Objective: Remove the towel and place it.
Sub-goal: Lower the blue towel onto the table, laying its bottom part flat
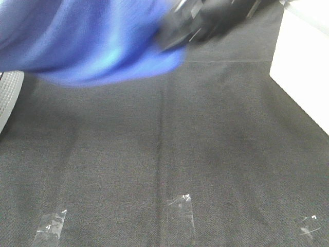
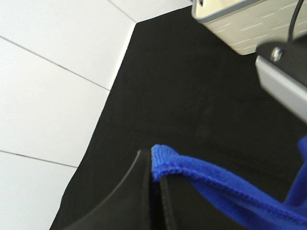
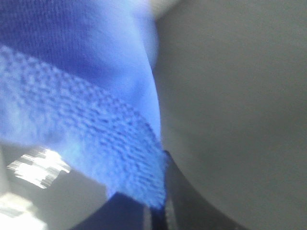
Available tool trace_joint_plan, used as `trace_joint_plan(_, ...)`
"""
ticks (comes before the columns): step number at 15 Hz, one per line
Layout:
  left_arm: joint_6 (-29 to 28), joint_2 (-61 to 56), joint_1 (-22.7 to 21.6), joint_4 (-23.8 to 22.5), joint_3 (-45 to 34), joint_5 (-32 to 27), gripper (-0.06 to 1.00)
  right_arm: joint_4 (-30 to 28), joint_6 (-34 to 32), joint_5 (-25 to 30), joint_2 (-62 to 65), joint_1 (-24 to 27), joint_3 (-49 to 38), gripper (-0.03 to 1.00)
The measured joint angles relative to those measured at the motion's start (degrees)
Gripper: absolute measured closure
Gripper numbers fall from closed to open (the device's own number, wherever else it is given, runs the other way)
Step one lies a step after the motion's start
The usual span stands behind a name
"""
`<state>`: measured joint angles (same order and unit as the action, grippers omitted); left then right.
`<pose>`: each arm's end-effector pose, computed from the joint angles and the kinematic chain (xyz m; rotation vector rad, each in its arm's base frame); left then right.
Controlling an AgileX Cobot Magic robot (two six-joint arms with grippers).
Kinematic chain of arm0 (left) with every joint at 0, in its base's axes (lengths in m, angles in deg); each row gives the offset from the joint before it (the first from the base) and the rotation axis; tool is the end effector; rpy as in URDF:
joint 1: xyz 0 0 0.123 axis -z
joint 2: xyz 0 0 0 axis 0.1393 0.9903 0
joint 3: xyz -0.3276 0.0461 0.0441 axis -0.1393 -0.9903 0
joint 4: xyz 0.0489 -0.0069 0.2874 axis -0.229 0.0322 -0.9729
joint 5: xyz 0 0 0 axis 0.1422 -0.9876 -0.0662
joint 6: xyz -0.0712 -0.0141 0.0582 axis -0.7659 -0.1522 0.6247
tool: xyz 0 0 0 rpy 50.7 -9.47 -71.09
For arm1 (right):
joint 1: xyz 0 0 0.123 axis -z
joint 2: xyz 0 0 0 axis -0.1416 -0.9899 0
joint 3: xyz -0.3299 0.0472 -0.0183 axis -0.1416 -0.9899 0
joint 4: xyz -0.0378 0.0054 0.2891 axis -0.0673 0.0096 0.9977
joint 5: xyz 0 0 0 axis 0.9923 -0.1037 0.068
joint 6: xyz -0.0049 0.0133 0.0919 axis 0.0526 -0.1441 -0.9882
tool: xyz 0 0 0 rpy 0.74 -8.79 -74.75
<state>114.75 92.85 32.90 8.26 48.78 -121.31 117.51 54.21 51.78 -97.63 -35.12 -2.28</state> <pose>0.2946 -0.2401 0.5851 1.3200 1.4997 0.1834 0.3224 0.2000 0.3807 -0.9215 2.1951 0.5552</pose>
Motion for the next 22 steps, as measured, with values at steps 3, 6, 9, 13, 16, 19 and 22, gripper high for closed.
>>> trace_joint_plan(3, -0.1, 2.6, -4.0, -0.1, 0.0, 6.1, 0.94, -21.7, -13.9, 6.5, 0.1, 0.0, 12.8, 0.96)
trace_joint_plan(6, -0.1, 4.9, -7.7, -0.1, 0.0, 14.3, 0.94, -29.7, -16.5, 6.0, -1.8, 0.0, 23.8, 0.96)
trace_joint_plan(9, -0.2, 6.5, -11.1, -0.1, 0.0, 21.3, 0.94, -32.5, -16.6, 1.1, -6.2, 0.0, 30.9, 0.96)
trace_joint_plan(13, -0.2, 8.7, -13.6, -1.3, 0.0, 32.7, 0.94, -36.6, -16.5, -10.8, -10.9, 0.0, 34.6, 0.96)
trace_joint_plan(16, -0.2, 10.8, -14.8, -7.2, 0.0, 46.8, 0.94, -41.3, -16.5, -22.1, -13.1, 0.0, 35.0, 0.96)
trace_joint_plan(19, -1.3, 11.7, -18.4, -7.8, 0.0, 55.2, 0.94, -43.3, -16.5, -28.4, -13.5, 0.0, 35.0, 0.96)
trace_joint_plan(22, -3.1, 12.4, -20.1, -7.6, 0.0, 62.7, 0.94, -43.7, -16.5, -36.7, -13.6, 0.0, 35.0, 0.96)
